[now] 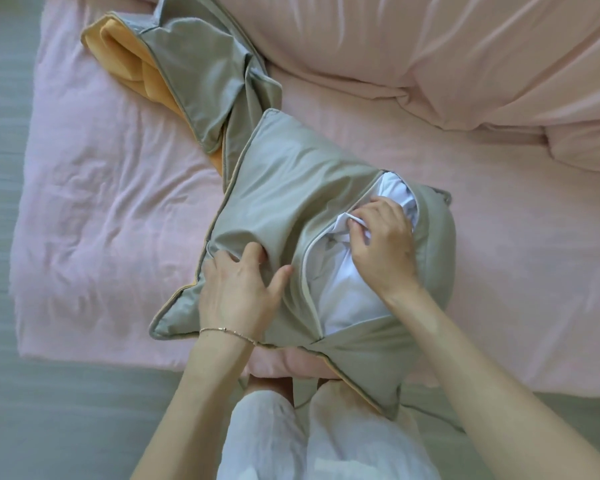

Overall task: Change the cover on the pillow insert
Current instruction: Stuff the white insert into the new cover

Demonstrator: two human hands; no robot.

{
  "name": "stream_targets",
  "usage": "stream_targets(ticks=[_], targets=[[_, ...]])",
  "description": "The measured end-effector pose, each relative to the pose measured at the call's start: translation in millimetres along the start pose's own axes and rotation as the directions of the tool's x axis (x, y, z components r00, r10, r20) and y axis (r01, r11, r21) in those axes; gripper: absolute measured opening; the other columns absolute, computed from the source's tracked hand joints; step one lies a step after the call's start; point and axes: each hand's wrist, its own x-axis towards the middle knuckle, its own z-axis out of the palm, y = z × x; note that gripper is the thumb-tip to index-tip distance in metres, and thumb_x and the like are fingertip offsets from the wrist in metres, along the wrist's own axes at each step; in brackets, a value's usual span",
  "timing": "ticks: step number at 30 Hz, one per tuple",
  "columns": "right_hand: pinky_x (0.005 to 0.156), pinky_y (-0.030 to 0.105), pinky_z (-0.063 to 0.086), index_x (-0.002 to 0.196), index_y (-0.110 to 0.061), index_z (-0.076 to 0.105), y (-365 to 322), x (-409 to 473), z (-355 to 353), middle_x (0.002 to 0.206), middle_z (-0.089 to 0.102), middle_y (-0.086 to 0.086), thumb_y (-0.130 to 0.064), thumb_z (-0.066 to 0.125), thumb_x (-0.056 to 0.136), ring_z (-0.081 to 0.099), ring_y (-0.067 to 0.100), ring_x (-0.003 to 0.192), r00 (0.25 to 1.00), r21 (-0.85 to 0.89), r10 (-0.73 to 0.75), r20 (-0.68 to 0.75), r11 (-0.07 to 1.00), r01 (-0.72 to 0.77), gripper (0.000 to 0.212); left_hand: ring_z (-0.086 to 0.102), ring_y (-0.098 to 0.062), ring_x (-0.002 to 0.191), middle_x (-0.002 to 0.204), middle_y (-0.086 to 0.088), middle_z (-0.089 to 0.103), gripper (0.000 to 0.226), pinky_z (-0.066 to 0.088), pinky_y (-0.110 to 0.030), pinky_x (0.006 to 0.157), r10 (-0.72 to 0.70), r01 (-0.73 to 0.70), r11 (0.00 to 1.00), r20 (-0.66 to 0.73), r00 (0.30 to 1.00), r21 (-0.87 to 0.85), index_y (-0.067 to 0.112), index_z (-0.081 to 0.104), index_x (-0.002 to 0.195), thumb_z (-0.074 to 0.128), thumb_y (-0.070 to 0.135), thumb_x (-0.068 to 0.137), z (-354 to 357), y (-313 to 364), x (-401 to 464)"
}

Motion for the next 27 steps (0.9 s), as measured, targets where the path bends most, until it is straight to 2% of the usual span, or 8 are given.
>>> stream_targets(ticks=[4,6,8,11,15,20,23,27], targets=[[0.08,0.033,0.04,0.077,-0.006,0.064,-4,-13,0,0.08,0.064,0.008,-0.014,0.046,0.085,0.051,0.018,0.092,0.997,0.077,0.054,-0.054,0.996,-0.05,0.022,0.04,-0.032,0.11,0.114,-0.014,0.041,0.032,0.037,-0.036,0.076,0.041,-0.05,0.998,-0.195,0.98,-0.045,0.017,0.062,0.102,0.06,0.043,0.083,-10,3,2],[0.08,0.031,0.04,0.079,-0.005,0.065,-8,-21,2,0.081,0.064,0.008,-0.013,0.047,0.086,0.05,0.017,0.092,0.995,0.112,0.065,-0.071,0.992,-0.056,0.021,0.048,-0.03,0.104,0.114,-0.016,0.045,0.028,0.037,-0.031,0.069,0.132,-0.196,0.976,-0.456,0.88,-0.096,0.014,0.064,0.1,0.064,0.035,0.083,-22,9,12],[0.084,0.027,0.039,0.082,-0.004,0.066,-13,-32,3,0.085,0.064,0.008,-0.012,0.046,0.087,0.05,0.017,0.095,0.993,0.172,0.089,-0.077,0.982,-0.075,0.021,0.054,-0.029,0.095,0.107,-0.018,0.052,0.026,0.038,-0.026,0.072,0.286,-0.396,0.915,-0.58,0.763,-0.07,0.009,0.065,0.098,0.062,0.03,0.082,-31,21,30],[0.089,0.019,0.037,0.091,-0.002,0.065,-19,-37,-3,0.093,0.063,0.003,-0.016,0.041,0.089,0.051,0.01,0.099,0.973,0.358,0.224,-0.061,0.915,-0.188,0.028,0.056,-0.029,0.087,0.097,-0.015,0.057,0.027,0.043,-0.028,0.077,0.526,-0.621,0.782,-0.487,0.697,-0.043,0.007,0.065,0.096,0.057,0.029,0.083,-16,40,45],[0.082,0.015,0.04,0.095,-0.008,0.061,-13,-34,-11,0.093,0.058,-0.009,-0.028,0.035,0.086,0.052,0.008,0.092,0.901,0.461,0.43,-0.063,0.813,-0.356,0.034,0.053,-0.03,0.09,0.101,-0.007,0.058,0.028,0.049,-0.04,0.074,0.66,-0.686,0.727,-0.283,0.696,0.007,0.02,0.06,0.1,0.053,0.04,0.081,32,37,43],[0.08,0.008,0.036,0.092,-0.003,0.061,-16,-33,-10,0.089,0.047,-0.023,-0.021,0.036,0.087,0.046,0.002,0.087,0.927,0.41,0.365,-0.089,0.861,-0.3,0.031,0.051,-0.03,0.093,0.104,-0.009,0.059,0.035,0.048,-0.036,0.074,0.668,-0.682,0.73,-0.268,0.694,0.052,0.019,0.055,0.102,0.052,0.045,0.079,44,29,51],[0.078,0.012,0.035,0.092,-0.001,0.061,-16,-32,-8,0.086,0.046,-0.023,-0.018,0.035,0.089,0.047,0.009,0.086,0.949,0.373,0.304,-0.08,0.892,-0.254,0.031,0.06,-0.033,0.08,0.092,-0.011,0.066,0.027,0.05,-0.034,0.065,0.68,-0.694,0.718,-0.276,0.679,0.063,0.007,0.062,0.096,0.046,0.023,0.08,34,31,55],[0.076,0.028,0.036,0.096,-0.004,0.064,-16,-26,-7,0.085,0.063,0.002,-0.015,0.036,0.084,0.047,0.015,0.083,0.989,0.188,0.14,-0.036,0.973,-0.131,0.033,0.058,-0.036,0.069,0.073,-0.008,0.064,0.017,0.038,-0.033,0.059,0.517,-0.565,0.812,-0.273,0.811,-0.143,0.002,0.057,0.097,0.047,0.011,0.086,15,37,64]])
